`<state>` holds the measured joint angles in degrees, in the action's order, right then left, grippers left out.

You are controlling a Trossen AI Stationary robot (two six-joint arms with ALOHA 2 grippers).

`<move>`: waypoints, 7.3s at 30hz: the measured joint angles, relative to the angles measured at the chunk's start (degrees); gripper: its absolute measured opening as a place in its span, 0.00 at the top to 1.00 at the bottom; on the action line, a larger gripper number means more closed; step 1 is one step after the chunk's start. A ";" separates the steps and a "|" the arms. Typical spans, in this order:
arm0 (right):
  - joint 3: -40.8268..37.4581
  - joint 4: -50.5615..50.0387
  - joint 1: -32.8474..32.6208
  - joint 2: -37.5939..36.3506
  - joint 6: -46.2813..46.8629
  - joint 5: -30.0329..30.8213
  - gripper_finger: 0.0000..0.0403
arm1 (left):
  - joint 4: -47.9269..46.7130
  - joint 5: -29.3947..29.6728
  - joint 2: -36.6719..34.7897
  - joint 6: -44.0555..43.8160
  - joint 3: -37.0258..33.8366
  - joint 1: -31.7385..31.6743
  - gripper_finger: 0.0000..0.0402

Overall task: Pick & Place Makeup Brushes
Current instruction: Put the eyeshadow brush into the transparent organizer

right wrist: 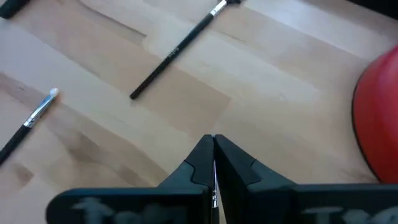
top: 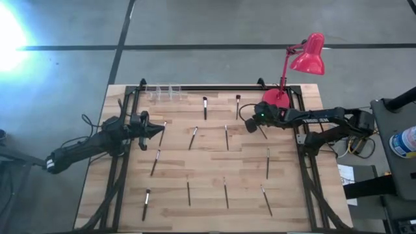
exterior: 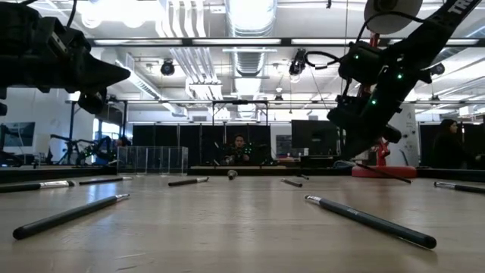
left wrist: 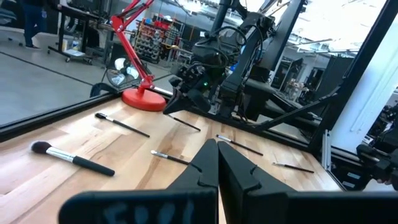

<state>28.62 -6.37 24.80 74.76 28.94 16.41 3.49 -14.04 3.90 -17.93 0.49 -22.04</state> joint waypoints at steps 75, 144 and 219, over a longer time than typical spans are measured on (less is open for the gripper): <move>11.41 55.67 -24.06 6.37 -18.66 -16.44 0.98 | 35.93 4.57 76.34 3.90 42.16 17.44 0.70; 3.15 35.71 -12.94 -4.68 -36.11 -16.42 0.98 | 23.56 34.40 69.00 3.33 30.95 -39.30 0.97; -17.13 49.21 -15.66 -4.81 -21.76 -12.51 0.98 | -4.64 51.55 70.45 -27.35 30.01 44.98 1.00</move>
<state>11.49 42.84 9.14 69.95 7.18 3.90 -1.15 37.50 74.35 -45.29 30.50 22.94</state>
